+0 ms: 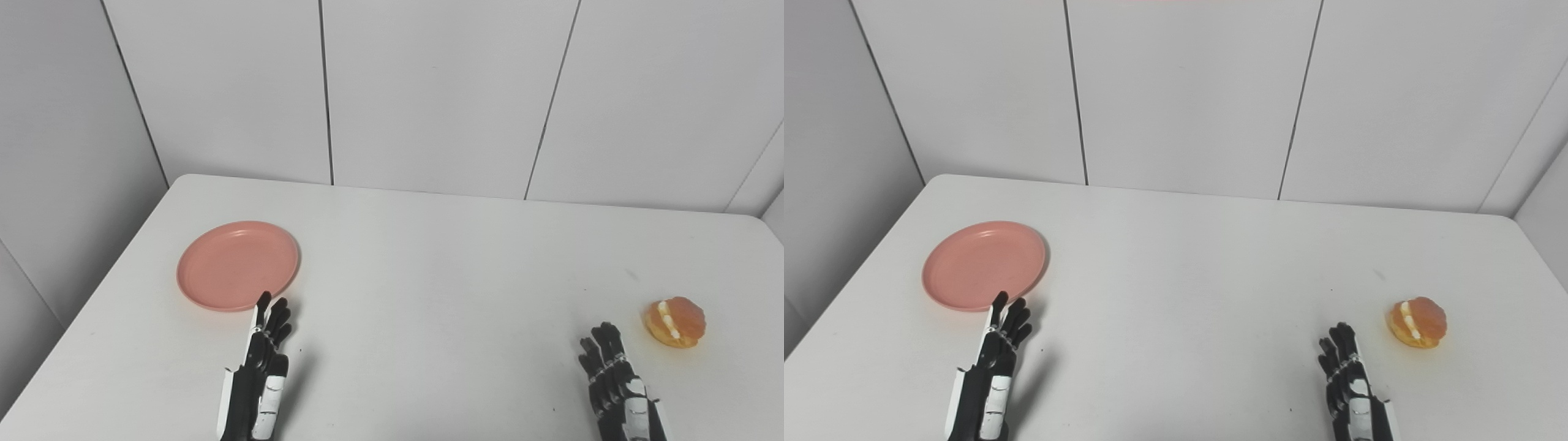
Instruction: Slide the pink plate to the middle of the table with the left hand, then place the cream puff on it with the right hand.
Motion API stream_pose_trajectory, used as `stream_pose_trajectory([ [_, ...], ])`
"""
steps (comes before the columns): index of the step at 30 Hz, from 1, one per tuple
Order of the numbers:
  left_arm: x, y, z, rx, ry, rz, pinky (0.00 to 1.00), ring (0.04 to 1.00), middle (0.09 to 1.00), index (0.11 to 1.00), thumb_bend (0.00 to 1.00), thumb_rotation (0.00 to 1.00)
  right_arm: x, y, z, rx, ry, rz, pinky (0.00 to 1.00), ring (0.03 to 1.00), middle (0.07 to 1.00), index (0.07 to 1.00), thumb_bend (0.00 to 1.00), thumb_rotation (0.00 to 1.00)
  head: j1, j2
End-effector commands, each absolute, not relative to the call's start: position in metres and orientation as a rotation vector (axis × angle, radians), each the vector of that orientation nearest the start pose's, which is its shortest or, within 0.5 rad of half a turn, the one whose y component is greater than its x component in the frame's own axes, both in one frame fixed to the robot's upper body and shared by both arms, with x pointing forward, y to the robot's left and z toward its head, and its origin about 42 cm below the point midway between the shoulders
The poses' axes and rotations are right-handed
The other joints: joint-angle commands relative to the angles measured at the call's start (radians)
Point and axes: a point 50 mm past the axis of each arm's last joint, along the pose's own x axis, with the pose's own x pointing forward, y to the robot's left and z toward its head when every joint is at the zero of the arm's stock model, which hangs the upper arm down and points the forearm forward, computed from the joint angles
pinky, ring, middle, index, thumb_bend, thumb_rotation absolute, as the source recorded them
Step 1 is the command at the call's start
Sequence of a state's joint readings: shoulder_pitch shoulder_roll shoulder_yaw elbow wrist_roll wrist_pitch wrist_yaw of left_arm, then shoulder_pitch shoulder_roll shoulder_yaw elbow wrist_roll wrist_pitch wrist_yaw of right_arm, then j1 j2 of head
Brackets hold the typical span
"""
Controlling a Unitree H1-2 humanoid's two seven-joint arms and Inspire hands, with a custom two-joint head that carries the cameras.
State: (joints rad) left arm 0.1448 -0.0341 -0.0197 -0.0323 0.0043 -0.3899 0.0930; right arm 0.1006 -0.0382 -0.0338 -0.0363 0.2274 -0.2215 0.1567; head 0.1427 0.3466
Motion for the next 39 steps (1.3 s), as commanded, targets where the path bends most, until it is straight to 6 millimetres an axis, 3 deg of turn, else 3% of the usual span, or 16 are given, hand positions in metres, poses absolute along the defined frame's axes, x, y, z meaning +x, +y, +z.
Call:
stream_pose_trajectory([
  [1, 0.246, 0.197, 0.110, -0.055, -0.283, 0.049, 0.91, 0.913, 0.914, 0.928, 0.81, 0.93, 0.250, -0.236, 0.062, 0.178, -0.037, 0.047, 1.00, 0.973, 0.986, 0.975, 0.72, 1.00, 0.001, 0.005],
  [7, 0.266, 0.207, 0.156, -0.036, -0.398, 0.044, 0.85, 0.845, 0.860, 0.889, 0.89, 0.93, 0.248, -0.235, 0.066, 0.178, -0.041, 0.055, 1.00, 0.983, 0.989, 0.980, 0.71, 1.00, -0.001, 0.021],
  [12, 0.282, 0.219, 0.196, -0.050, -0.490, 0.059, 0.81, 0.830, 0.836, 0.874, 0.88, 0.92, 0.246, -0.234, 0.068, 0.187, -0.041, 0.055, 1.00, 0.985, 0.992, 0.981, 0.70, 1.00, 0.001, 0.032],
  [15, 0.291, 0.229, 0.209, -0.043, -0.529, 0.073, 0.83, 0.833, 0.838, 0.867, 0.88, 0.93, 0.246, -0.235, 0.069, 0.188, -0.041, 0.052, 1.00, 0.978, 0.985, 0.974, 0.71, 1.00, 0.003, 0.035],
  [21, 0.314, 0.266, 0.228, 0.052, -0.615, 0.113, 0.80, 0.798, 0.823, 0.866, 0.92, 0.94, 0.247, -0.235, 0.068, 0.185, -0.038, 0.053, 1.00, 0.968, 0.980, 0.972, 0.71, 1.00, 0.006, 0.038],
  [26, 0.323, 0.292, 0.264, 0.118, -0.680, 0.164, 0.78, 0.797, 0.813, 0.839, 0.91, 0.97, 0.248, -0.235, 0.068, 0.180, -0.034, 0.057, 1.00, 0.961, 0.976, 0.969, 0.71, 1.00, 0.010, 0.040],
  [32, 0.336, 0.327, 0.289, 0.162, -0.699, 0.223, 0.85, 0.833, 0.851, 0.876, 0.88, 0.97, 0.249, -0.233, 0.067, 0.181, -0.031, 0.062, 1.00, 0.959, 0.977, 0.971, 0.72, 1.00, 0.007, 0.041],
  [39, 0.358, 0.362, 0.290, 0.241, -0.661, 0.266, 0.87, 0.845, 0.870, 0.901, 0.94, 0.93, 0.250, -0.233, 0.067, 0.169, -0.027, 0.065, 1.00, 0.943, 0.973, 0.972, 0.71, 1.00, 0.007, 0.041],
])
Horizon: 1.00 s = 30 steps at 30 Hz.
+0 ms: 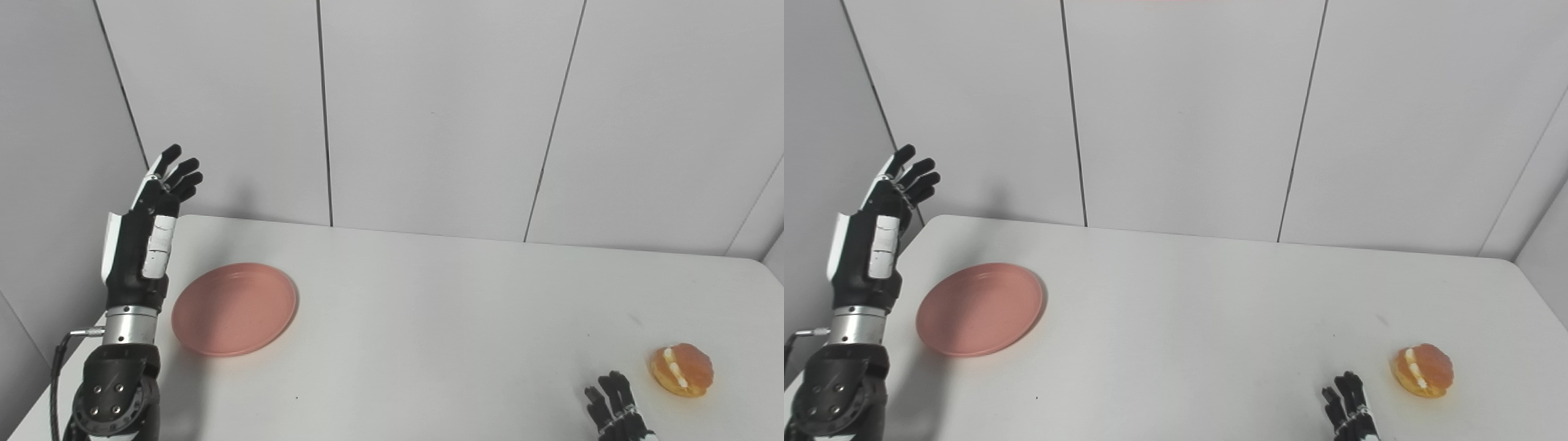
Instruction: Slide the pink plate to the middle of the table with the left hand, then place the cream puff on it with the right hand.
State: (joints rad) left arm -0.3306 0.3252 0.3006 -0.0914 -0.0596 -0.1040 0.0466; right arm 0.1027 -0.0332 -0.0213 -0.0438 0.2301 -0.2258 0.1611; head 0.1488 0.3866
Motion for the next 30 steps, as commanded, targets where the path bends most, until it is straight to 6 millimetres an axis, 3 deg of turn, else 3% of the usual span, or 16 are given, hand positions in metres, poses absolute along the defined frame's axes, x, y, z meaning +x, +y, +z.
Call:
stream_pose_trajectory([
  [1, 0.361, 0.365, 0.289, 0.242, -0.657, 0.269, 0.87, 0.846, 0.871, 0.902, 0.94, 0.93, 0.250, -0.233, 0.066, 0.170, -0.026, 0.065, 1.00, 0.943, 0.973, 0.973, 0.71, 1.00, 0.000, 0.002],
  [8, 0.387, 0.394, 0.266, 0.233, -0.602, 0.323, 0.88, 0.874, 0.882, 0.909, 0.94, 0.93, 0.250, -0.232, 0.066, 0.173, -0.019, 0.063, 1.00, 0.939, 0.970, 0.971, 0.70, 1.00, -0.003, 0.001],
  [14, 0.406, 0.423, 0.233, 0.269, -0.518, 0.359, 0.90, 0.880, 0.894, 0.915, 0.93, 0.95, 0.249, -0.231, 0.066, 0.168, -0.015, 0.064, 0.99, 0.934, 0.966, 0.968, 0.72, 1.00, -0.007, 0.004],
  [26, 0.414, 0.433, 0.194, 0.177, -0.413, 0.385, 0.90, 0.890, 0.898, 0.902, 0.85, 0.94, 0.249, -0.233, 0.067, 0.169, -0.011, 0.062, 0.98, 0.923, 0.958, 0.961, 0.73, 1.00, -0.005, 0.011],
  [30, 0.415, 0.435, 0.187, 0.143, -0.379, 0.391, 0.89, 0.889, 0.894, 0.887, 0.88, 0.92, 0.248, -0.233, 0.067, 0.169, -0.012, 0.064, 0.98, 0.922, 0.959, 0.962, 0.73, 1.00, -0.007, 0.017],
])
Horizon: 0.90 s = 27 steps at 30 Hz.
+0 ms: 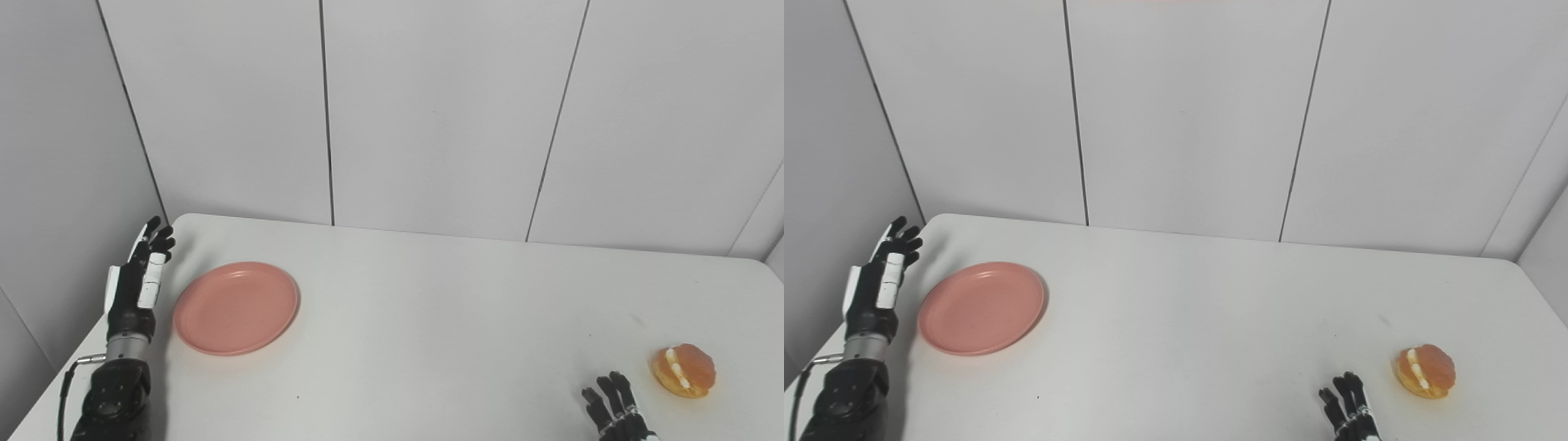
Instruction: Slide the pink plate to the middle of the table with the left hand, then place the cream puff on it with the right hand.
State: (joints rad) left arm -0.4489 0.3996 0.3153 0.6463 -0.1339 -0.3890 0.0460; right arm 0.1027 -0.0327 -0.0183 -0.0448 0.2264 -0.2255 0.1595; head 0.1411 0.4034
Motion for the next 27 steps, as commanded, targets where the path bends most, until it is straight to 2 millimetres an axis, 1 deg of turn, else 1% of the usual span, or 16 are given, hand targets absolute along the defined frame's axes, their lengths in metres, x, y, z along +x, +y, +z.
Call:
stream_pose_trajectory([
  [1, 0.415, 0.436, 0.184, 0.139, -0.371, 0.389, 0.89, 0.888, 0.893, 0.887, 0.89, 0.92, 0.247, -0.234, 0.067, 0.168, -0.011, 0.064, 0.98, 0.922, 0.959, 0.962, 0.73, 1.00, 0.000, 0.002],
  [5, 0.416, 0.433, 0.171, 0.121, -0.337, 0.360, 0.90, 0.887, 0.886, 0.888, 0.94, 0.89, 0.246, -0.234, 0.069, 0.166, -0.011, 0.065, 0.98, 0.918, 0.955, 0.960, 0.74, 1.00, -0.004, 0.008],
  [7, 0.416, 0.433, 0.165, 0.108, -0.321, 0.350, 0.90, 0.882, 0.883, 0.887, 0.94, 0.88, 0.246, -0.234, 0.069, 0.166, -0.008, 0.066, 0.98, 0.918, 0.955, 0.960, 0.74, 1.00, -0.002, 0.010],
  [12, 0.420, 0.424, 0.155, 0.109, -0.287, 0.312, 0.89, 0.891, 0.886, 0.893, 0.91, 0.90, 0.245, -0.234, 0.070, 0.174, -0.009, 0.065, 0.99, 0.921, 0.957, 0.964, 0.74, 1.00, -0.004, 0.015],
  [13, 0.420, 0.422, 0.154, 0.112, -0.285, 0.301, 0.93, 0.919, 0.912, 0.917, 0.87, 0.91, 0.245, -0.234, 0.070, 0.174, -0.010, 0.066, 0.98, 0.915, 0.953, 0.965, 0.73, 1.00, -0.004, 0.015],
  [14, 0.420, 0.421, 0.153, 0.124, -0.277, 0.290, 0.94, 0.928, 0.921, 0.926, 0.86, 0.92, 0.245, -0.234, 0.071, 0.173, -0.009, 0.067, 0.98, 0.913, 0.952, 0.965, 0.73, 1.00, -0.006, 0.018],
  [16, 0.419, 0.419, 0.151, 0.148, -0.263, 0.270, 0.95, 0.934, 0.928, 0.944, 0.81, 0.94, 0.245, -0.234, 0.071, 0.172, -0.007, 0.068, 0.99, 0.908, 0.949, 0.966, 0.73, 1.00, -0.006, 0.020],
  [18, 0.418, 0.419, 0.149, 0.169, -0.251, 0.255, 0.95, 0.933, 0.926, 0.953, 0.80, 0.96, 0.245, -0.234, 0.072, 0.171, -0.005, 0.067, 0.99, 0.906, 0.950, 0.965, 0.73, 1.00, -0.007, 0.022],
  [20, 0.417, 0.420, 0.146, 0.174, -0.229, 0.251, 0.95, 0.933, 0.926, 0.955, 0.80, 0.97, 0.244, -0.235, 0.072, 0.172, -0.006, 0.068, 0.99, 0.906, 0.950, 0.965, 0.73, 1.00, -0.008, 0.026],
  [23, 0.414, 0.422, 0.141, 0.161, -0.187, 0.254, 0.96, 0.941, 0.924, 0.965, 0.85, 0.95, 0.243, -0.235, 0.073, 0.172, -0.008, 0.070, 0.98, 0.905, 0.949, 0.963, 0.74, 1.00, -0.010, 0.030],
  [24, 0.413, 0.422, 0.140, 0.158, -0.180, 0.255, 0.95, 0.942, 0.936, 0.975, 0.83, 0.96, 0.243, -0.235, 0.073, 0.170, -0.008, 0.070, 0.98, 0.904, 0.946, 0.963, 0.74, 1.00, -0.010, 0.030],
  [27, 0.411, 0.419, 0.140, 0.177, -0.171, 0.244, 0.92, 0.928, 0.931, 0.970, 0.86, 0.96, 0.242, -0.235, 0.074, 0.169, -0.008, 0.073, 0.98, 0.902, 0.945, 0.965, 0.74, 1.00, -0.014, 0.035],
])
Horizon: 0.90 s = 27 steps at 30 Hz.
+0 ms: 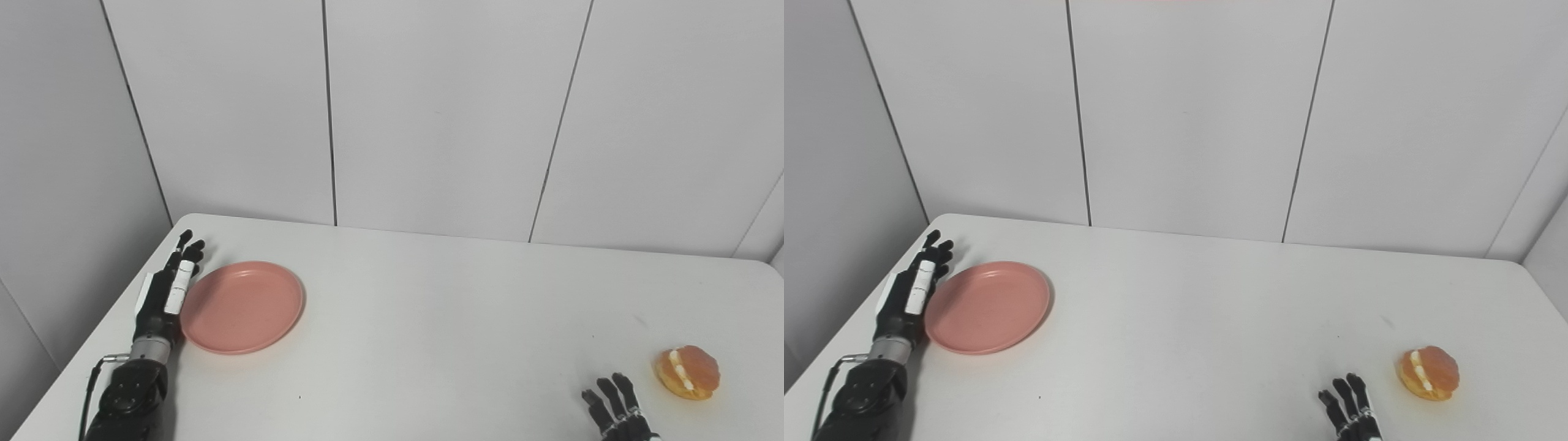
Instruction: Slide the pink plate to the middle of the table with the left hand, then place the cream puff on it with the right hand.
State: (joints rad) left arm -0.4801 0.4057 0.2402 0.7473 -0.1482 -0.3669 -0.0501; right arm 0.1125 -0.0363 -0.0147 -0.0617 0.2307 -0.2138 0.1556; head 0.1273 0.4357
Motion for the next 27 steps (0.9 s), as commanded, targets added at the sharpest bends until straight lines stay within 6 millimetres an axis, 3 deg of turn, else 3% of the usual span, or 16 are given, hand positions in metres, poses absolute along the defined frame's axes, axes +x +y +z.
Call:
stream_pose_trajectory([
  [1, 0.411, 0.418, 0.140, 0.191, -0.170, 0.237, 0.91, 0.922, 0.931, 0.969, 0.86, 0.96, 0.242, -0.235, 0.074, 0.168, -0.008, 0.074, 0.98, 0.900, 0.945, 0.966, 0.73, 1.00, 0.000, 0.003],
  [7, 0.409, 0.409, 0.140, 0.184, -0.173, 0.186, 0.88, 0.906, 0.909, 0.960, 0.81, 0.97, 0.243, -0.235, 0.074, 0.160, -0.006, 0.070, 0.96, 0.892, 0.934, 0.959, 0.75, 1.00, -0.003, 0.006],
  [15, 0.397, 0.379, 0.138, 0.163, -0.157, 0.143, 0.81, 0.876, 0.879, 0.933, 0.80, 0.94, 0.243, -0.232, 0.075, 0.167, -0.007, 0.071, 0.95, 0.882, 0.913, 0.950, 0.76, 1.00, -0.014, 0.010],
  [20, 0.396, 0.360, 0.135, 0.139, -0.135, 0.122, 0.81, 0.884, 0.880, 0.921, 0.87, 0.93, 0.242, -0.230, 0.076, 0.165, -0.010, 0.074, 0.94, 0.881, 0.902, 0.950, 0.75, 1.00, -0.018, 0.013],
  [27, 0.405, 0.339, 0.134, 0.126, -0.133, 0.081, 0.83, 0.882, 0.877, 0.924, 0.83, 0.95, 0.242, -0.228, 0.075, 0.163, -0.009, 0.078, 0.93, 0.882, 0.902, 0.951, 0.75, 1.00, -0.029, 0.014],
])
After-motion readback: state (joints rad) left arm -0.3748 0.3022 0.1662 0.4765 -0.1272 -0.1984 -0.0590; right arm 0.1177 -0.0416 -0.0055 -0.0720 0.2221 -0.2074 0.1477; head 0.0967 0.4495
